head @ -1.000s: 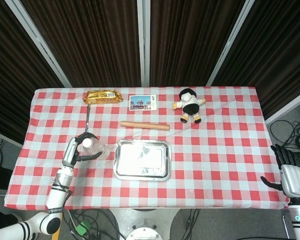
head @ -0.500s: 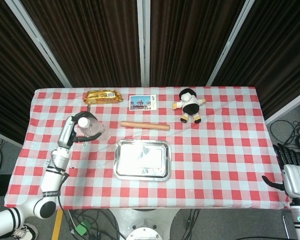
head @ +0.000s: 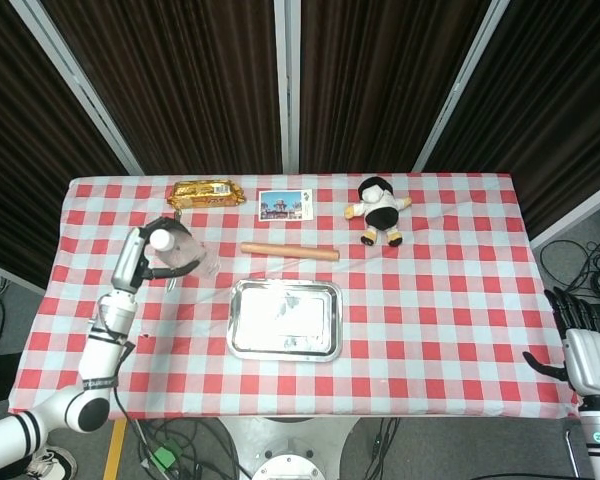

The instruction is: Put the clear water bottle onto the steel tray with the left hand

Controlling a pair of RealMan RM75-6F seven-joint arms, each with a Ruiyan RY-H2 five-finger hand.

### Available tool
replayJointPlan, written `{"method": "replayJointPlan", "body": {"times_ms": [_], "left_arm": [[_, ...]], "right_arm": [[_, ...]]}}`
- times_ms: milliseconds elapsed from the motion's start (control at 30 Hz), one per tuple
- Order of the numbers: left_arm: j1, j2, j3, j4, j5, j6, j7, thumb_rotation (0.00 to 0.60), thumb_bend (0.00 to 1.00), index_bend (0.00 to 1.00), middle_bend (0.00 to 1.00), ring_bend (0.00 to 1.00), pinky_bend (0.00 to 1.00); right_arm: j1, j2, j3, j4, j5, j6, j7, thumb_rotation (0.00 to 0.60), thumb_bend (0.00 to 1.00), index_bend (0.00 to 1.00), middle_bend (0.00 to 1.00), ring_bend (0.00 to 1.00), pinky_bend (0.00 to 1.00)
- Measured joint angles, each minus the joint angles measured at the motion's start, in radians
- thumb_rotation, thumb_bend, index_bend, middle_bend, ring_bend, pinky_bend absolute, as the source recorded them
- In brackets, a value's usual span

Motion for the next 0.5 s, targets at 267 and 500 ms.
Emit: {"method": "replayJointPlan", "body": {"times_ms": [267,500], "left_arm": [[-0.022,-0.008,0.033,0.037,-0.016,-0.022,-0.018,0.600,0.23,0.60,0.63,0.50,0.53],[-0.119,-0.008,-0.022,-0.038,-0.014,-0.102,0.021,0.600,0.23,0.60,0.63,0.50,0.53]], "right_arm": [[-0.001,-0.003,0.000,0.004,-0.001,0.003,-0.005,0.600,0.10,0.06,0.03,0.00,0.00],[0.002,-0.007,0.006,0.011,0.015,-0.010,-0.005,0.600,0.10,0.06,0.03,0.00,0.00]]}}
